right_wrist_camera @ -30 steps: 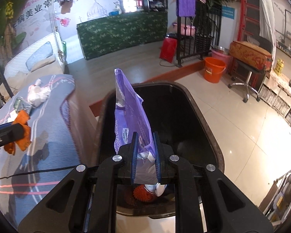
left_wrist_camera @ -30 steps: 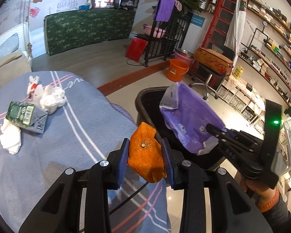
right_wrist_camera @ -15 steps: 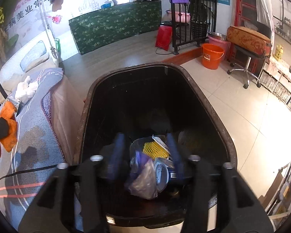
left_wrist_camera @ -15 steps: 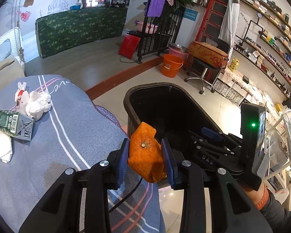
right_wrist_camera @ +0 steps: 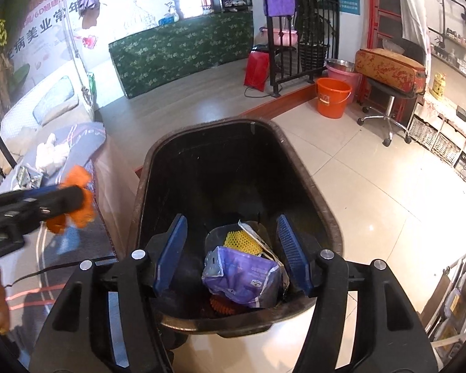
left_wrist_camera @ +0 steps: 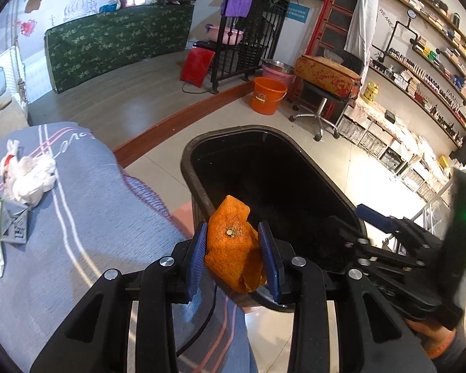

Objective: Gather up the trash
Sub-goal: 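Open the left gripper to drop the orange peel into the wastebasket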

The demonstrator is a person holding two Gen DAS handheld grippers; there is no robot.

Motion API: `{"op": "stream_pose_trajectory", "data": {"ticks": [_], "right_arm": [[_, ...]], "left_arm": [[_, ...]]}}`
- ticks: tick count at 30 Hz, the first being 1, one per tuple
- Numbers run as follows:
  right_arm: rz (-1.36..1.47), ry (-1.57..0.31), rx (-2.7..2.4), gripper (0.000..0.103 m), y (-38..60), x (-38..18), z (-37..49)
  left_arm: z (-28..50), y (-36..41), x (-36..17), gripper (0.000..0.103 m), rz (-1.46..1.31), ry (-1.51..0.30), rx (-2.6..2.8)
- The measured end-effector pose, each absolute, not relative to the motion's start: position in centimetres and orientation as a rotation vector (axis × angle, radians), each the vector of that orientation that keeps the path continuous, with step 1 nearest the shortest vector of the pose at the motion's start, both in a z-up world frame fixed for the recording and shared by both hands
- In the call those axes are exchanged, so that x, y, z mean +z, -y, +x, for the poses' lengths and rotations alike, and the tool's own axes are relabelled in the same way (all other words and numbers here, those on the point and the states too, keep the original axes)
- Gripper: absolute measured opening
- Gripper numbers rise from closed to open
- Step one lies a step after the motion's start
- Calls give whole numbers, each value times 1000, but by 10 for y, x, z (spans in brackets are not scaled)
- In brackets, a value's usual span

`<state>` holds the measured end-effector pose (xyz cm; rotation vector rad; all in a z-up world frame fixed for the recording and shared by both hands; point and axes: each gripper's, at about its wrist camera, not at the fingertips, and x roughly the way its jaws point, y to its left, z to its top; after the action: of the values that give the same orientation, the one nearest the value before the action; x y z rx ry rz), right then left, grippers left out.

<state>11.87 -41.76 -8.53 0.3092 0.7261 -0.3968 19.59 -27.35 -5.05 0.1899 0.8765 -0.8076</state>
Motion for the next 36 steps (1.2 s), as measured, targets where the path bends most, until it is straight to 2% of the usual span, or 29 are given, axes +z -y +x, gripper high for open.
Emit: {"op": "stream_pose_trajectory", "data": {"ticks": [4, 24, 26, 29, 35, 36], "right_arm": [[318, -704, -421, 68, 420, -77, 107], [373, -713, -456, 69, 441, -81, 93], [375, -714, -454, 69, 441, -82, 93], [377, -716, -455, 69, 441, -83, 94], [393, -704, -468, 70, 446, -81, 93], [396, -701, -474, 76, 446, -80, 92]], "left_arm": [[198, 284, -54, 33, 205, -891, -822], [203, 326, -71, 33, 298, -931, -853], [204, 326, -71, 37, 295, -937, -855], [202, 324, -68, 65, 278, -910, -861], [201, 318, -64, 74, 267, -887, -853], [202, 317, -64, 75, 258, -894, -853]]}}
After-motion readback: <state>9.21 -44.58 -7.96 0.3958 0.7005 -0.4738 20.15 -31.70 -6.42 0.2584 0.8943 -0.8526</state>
